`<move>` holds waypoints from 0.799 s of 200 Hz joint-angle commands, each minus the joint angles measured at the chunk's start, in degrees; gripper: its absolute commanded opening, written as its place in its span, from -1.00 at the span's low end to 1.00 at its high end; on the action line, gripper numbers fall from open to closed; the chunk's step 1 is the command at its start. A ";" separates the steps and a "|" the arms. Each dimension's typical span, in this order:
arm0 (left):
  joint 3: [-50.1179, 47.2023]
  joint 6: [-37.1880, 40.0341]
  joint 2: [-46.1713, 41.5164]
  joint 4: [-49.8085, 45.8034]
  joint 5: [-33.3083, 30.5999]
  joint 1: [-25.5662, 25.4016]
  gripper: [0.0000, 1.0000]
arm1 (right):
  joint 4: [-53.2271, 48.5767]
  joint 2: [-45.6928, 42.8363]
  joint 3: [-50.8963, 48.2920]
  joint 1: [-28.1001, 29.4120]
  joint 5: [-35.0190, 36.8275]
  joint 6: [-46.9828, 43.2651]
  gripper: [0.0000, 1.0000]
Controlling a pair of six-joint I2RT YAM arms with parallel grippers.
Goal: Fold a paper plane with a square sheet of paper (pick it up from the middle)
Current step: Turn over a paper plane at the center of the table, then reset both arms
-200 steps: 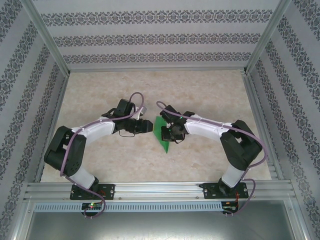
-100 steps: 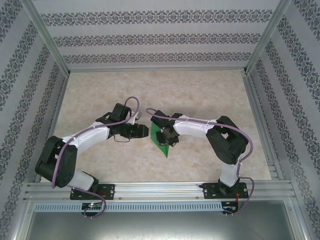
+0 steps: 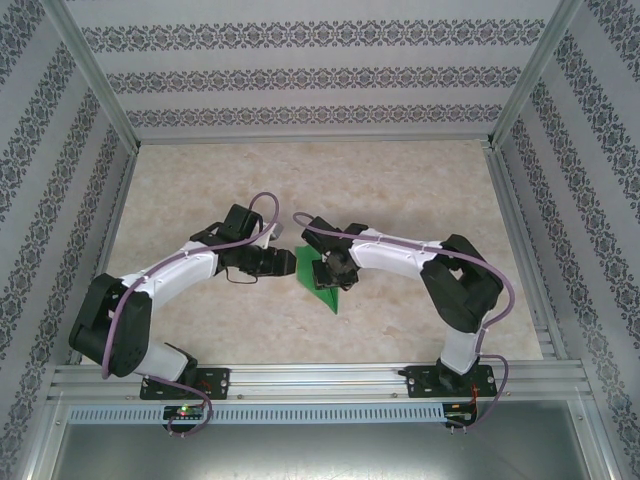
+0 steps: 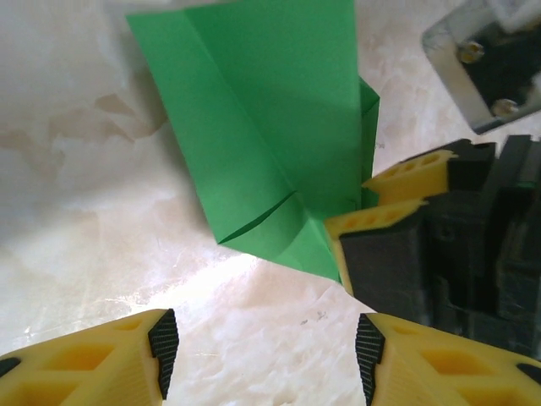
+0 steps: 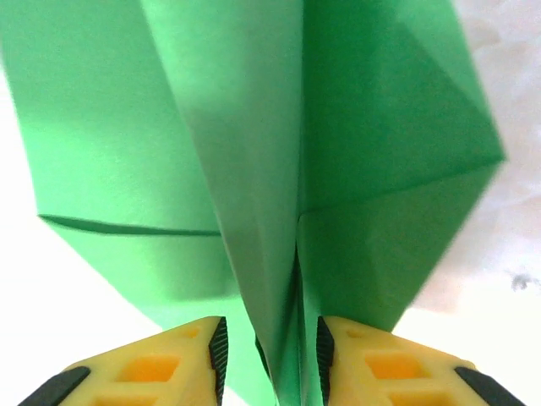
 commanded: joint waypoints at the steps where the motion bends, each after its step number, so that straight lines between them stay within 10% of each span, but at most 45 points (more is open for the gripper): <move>1: 3.43 4.58 -2.23 -5.23 -4.68 0.58 0.23 | -2.73 -4.59 1.13 0.02 -0.10 -0.32 -0.23; 104: 1.39 9.24 -11.26 -3.14 -37.40 1.85 1.00 | 8.28 -26.75 -12.32 -13.00 -0.93 -16.01 0.16; 160: -6.80 10.92 -9.79 12.05 -50.78 8.21 1.00 | 29.96 -39.36 -29.07 -27.27 6.17 -25.21 0.93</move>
